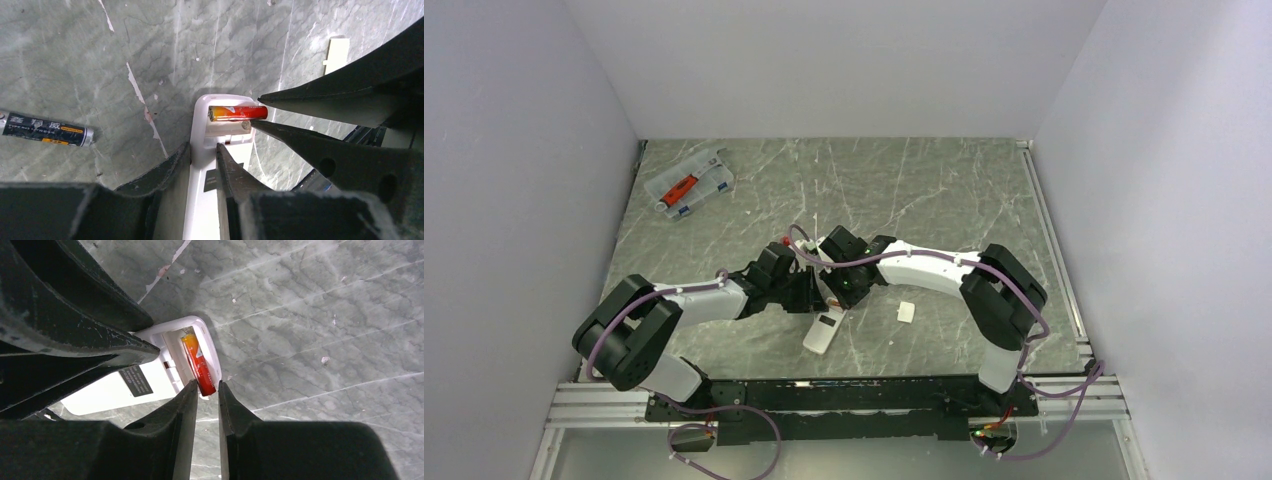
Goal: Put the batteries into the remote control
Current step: Load the battery into the remote control.
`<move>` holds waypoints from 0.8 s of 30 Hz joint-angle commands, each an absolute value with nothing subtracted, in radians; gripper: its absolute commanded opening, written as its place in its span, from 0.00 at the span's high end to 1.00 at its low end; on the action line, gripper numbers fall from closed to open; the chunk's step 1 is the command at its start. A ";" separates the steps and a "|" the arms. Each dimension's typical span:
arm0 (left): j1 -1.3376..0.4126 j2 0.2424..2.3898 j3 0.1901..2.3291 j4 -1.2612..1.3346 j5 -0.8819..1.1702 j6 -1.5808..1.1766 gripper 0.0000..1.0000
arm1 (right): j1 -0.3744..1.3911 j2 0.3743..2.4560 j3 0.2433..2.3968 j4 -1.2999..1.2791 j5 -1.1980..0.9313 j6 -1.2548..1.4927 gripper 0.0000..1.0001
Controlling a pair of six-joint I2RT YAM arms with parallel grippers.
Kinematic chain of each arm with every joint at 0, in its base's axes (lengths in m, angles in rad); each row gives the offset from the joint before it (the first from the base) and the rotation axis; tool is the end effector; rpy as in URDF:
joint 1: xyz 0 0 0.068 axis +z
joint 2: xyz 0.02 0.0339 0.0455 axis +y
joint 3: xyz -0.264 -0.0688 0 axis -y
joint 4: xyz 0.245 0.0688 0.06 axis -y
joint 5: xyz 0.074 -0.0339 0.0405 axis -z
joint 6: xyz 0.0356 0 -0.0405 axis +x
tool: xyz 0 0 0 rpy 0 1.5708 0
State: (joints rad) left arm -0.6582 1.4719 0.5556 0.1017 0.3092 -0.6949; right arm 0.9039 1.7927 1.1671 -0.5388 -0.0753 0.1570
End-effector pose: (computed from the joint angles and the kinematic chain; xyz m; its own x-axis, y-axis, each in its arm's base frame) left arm 0.2028 -0.1705 0.1399 -0.9209 -0.0589 -0.3853 0.2060 0.7657 -0.6094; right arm 0.2176 0.2807 0.1756 -0.6866 -0.6201 -0.3796 -0.7032 0.6990 0.1301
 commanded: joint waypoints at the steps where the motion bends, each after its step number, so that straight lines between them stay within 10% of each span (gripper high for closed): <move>1: -0.670 1.516 0.531 0.032 0.273 -0.630 0.71 | 0.899 1.801 1.209 -0.505 -0.043 0.156 0.76; 13: -0.670 1.520 0.527 0.038 0.273 -0.634 0.71 | 0.900 1.788 1.207 -0.502 -0.054 0.160 0.76; 24: -0.670 1.513 0.525 0.032 0.268 -0.631 0.71 | 0.901 1.786 1.200 -0.497 -0.083 0.166 0.98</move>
State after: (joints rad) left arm -0.6579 1.4769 0.5556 0.1120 0.3088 -0.6956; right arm 0.9028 1.7935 1.1679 -0.5381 -0.0875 0.1673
